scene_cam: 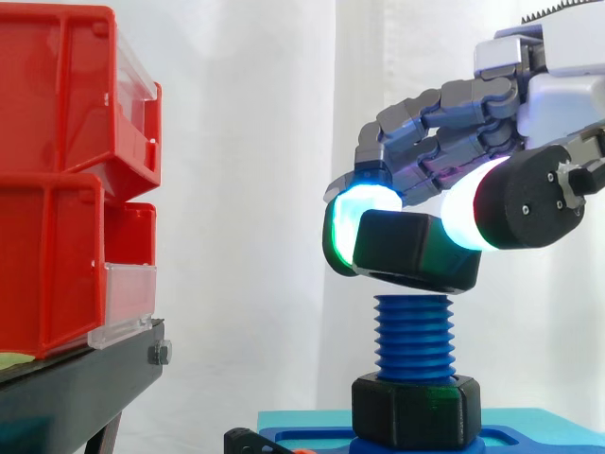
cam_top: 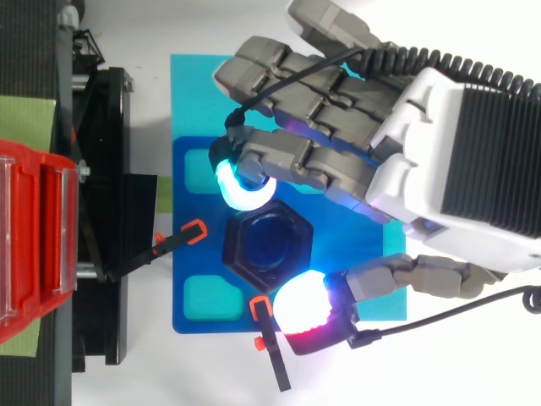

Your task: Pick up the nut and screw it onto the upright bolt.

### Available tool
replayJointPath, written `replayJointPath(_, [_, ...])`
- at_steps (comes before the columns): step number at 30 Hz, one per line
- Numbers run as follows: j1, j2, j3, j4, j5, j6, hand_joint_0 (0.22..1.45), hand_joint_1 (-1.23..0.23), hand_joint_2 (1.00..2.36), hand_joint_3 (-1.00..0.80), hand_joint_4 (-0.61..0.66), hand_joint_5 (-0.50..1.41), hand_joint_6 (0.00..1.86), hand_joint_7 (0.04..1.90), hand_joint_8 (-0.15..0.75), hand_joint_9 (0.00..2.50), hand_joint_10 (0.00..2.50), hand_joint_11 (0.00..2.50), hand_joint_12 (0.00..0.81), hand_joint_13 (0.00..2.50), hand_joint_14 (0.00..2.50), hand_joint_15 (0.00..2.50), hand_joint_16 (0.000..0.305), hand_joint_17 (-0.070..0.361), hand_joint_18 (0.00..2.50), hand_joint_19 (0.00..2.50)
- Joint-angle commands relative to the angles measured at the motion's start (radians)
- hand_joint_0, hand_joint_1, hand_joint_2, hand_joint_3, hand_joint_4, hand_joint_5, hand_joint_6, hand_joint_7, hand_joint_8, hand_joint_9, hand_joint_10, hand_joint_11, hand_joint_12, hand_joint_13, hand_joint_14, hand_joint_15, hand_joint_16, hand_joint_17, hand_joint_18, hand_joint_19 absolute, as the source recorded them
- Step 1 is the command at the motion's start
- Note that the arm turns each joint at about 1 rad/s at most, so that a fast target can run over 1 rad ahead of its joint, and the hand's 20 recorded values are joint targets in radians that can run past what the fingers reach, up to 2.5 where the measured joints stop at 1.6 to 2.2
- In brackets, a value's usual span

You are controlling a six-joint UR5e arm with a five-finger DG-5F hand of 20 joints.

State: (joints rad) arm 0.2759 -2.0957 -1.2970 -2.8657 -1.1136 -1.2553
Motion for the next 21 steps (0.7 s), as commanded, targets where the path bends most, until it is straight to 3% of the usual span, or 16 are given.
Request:
replayJointPath(1, [0.000,0.000,-0.001,-0.004,0.000,-0.006,0.55,-0.68,1.00,-0.50,0.23,-0.17,0.50,1.19,0.252,0.25,0.00,0.00,0.317,0.13,0.00,0.00,0.041,0.093,0.00,0.00])
replayJointPath(21, [0.000,-0.001,-0.001,0.008,-0.002,-0.036,0.55,-0.67,1.00,-0.50,0.24,-0.16,0.50,1.19,0.253,0.25,0.00,0.00,0.318,0.13,0.00,0.00,0.042,0.094,0.00,0.00])
